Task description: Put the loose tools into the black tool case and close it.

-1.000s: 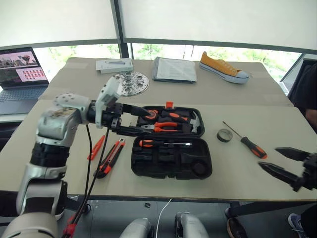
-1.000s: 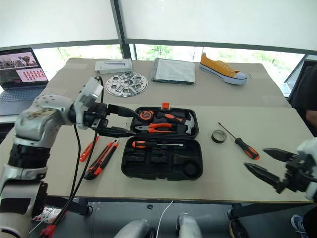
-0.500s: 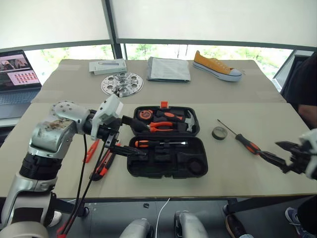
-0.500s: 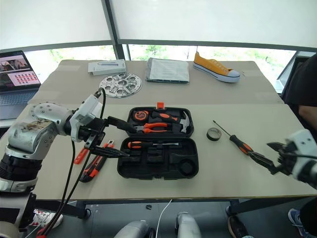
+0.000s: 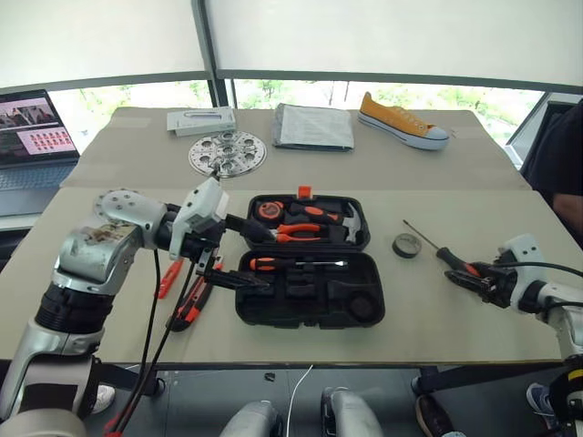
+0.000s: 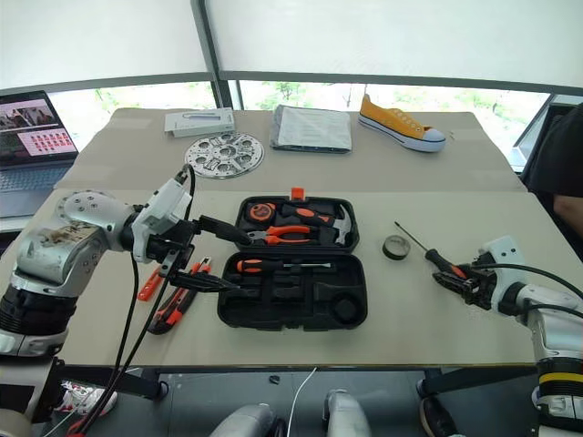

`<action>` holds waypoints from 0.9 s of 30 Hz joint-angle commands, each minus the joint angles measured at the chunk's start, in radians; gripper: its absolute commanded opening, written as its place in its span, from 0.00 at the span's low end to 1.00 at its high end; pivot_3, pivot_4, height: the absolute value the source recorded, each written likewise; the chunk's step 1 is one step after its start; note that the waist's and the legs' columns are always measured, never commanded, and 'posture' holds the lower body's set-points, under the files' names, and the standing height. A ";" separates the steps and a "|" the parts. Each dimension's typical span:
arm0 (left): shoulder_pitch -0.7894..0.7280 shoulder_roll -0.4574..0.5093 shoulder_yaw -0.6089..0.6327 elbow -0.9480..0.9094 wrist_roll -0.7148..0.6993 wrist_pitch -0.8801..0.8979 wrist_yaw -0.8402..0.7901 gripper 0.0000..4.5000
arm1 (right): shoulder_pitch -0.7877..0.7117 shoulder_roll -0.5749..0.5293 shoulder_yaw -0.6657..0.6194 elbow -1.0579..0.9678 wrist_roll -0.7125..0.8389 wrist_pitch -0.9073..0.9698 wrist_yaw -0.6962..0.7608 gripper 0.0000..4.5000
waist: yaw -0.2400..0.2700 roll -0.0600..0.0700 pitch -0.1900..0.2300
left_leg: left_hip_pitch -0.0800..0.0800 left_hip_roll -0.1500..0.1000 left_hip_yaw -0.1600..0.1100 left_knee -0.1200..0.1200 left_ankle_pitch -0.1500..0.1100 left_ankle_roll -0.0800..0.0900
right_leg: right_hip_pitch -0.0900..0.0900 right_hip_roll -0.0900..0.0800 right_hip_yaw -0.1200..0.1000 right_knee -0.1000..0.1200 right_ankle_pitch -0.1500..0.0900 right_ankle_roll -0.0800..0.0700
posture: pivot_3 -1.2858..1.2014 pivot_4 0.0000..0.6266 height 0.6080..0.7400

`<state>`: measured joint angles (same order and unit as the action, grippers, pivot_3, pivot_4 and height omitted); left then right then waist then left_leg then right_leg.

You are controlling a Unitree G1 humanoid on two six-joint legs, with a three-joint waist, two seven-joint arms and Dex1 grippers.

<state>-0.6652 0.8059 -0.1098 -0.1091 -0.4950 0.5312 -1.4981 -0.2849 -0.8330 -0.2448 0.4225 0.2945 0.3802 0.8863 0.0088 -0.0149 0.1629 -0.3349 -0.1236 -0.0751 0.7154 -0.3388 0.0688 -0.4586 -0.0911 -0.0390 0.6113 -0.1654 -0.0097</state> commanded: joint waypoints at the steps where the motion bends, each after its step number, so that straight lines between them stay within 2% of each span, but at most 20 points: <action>1: 0.016 0.040 0.029 -0.018 -0.002 -0.007 0.002 1.00 | -0.024 -0.028 -0.052 0.000 0.008 -0.029 -0.017 0.23 | 0.000 0.000 0.000 | 0.000 0.000 0.000 0.000 0.000 0.000 | 0.000 0.000 0.000 0.000 0.000 0.000 | 0.52 0.24 1.00; 4: 0.093 0.109 0.068 -0.056 -0.014 -0.001 -0.009 1.00 | -0.096 -0.068 -0.067 -0.044 0.049 -0.008 0.035 0.23 | -0.006 0.004 0.001 | 0.000 0.000 0.000 0.000 0.000 0.000 | -0.001 0.000 0.000 0.000 0.000 0.000 | 0.52 0.24 1.00; 7: 0.180 0.166 0.109 -0.104 -0.024 -0.007 -0.004 1.00 | -0.180 -0.085 -0.029 -0.134 0.079 0.028 0.096 0.23 | -0.021 0.011 0.004 | 0.000 0.000 0.002 -0.001 0.000 0.000 | -0.002 0.000 0.001 0.000 0.000 0.000 | 0.52 0.24 1.00; 12: 0.335 0.239 0.191 -0.171 -0.041 -0.005 0.011 1.00 | -0.292 -0.036 0.190 -0.416 0.126 0.109 0.255 0.23 | -0.029 0.011 0.004 | 0.000 0.004 0.001 -0.003 0.000 0.000 | -0.003 0.005 0.002 0.000 0.000 -0.003 | 0.52 0.24 1.00; 16: 0.345 0.241 0.202 -0.201 -0.049 -0.001 0.039 1.00 | -0.316 0.010 0.391 -0.517 0.030 0.007 0.345 0.23 | -0.005 0.010 0.005 | 0.000 0.004 -0.002 -0.002 0.000 0.000 | -0.002 0.005 0.000 -0.001 0.000 -0.003 | 0.52 0.24 1.00; 21: 0.318 0.224 0.188 -0.214 -0.059 0.007 0.072 1.00 | -0.340 0.045 0.531 -0.447 -0.117 -0.160 0.381 0.23 | 0.009 0.010 0.005 | -0.002 -0.003 -0.002 -0.001 -0.001 0.001 | -0.003 0.001 -0.001 -0.001 0.002 0.001 | 0.52 0.24 1.00; 27: 0.300 0.217 0.172 -0.213 -0.059 0.002 0.086 1.00 | -0.372 0.063 0.540 -0.330 -0.176 -0.233 0.383 0.23 | -0.002 0.009 0.005 | -0.001 -0.003 -0.001 -0.001 -0.001 0.001 | -0.003 0.001 -0.001 -0.002 0.004 0.002 | 0.52 0.24 1.00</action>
<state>-0.3473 1.0226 0.0565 -0.2997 -0.5414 0.5428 -1.4187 -0.6388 -0.7752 0.3157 0.0970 0.1202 0.1726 1.2646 0.0072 -0.0056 0.1680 -0.3359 -0.1254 -0.0757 0.7143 -0.3393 0.0692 -0.4620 -0.0897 -0.0395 0.6096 -0.1623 -0.0086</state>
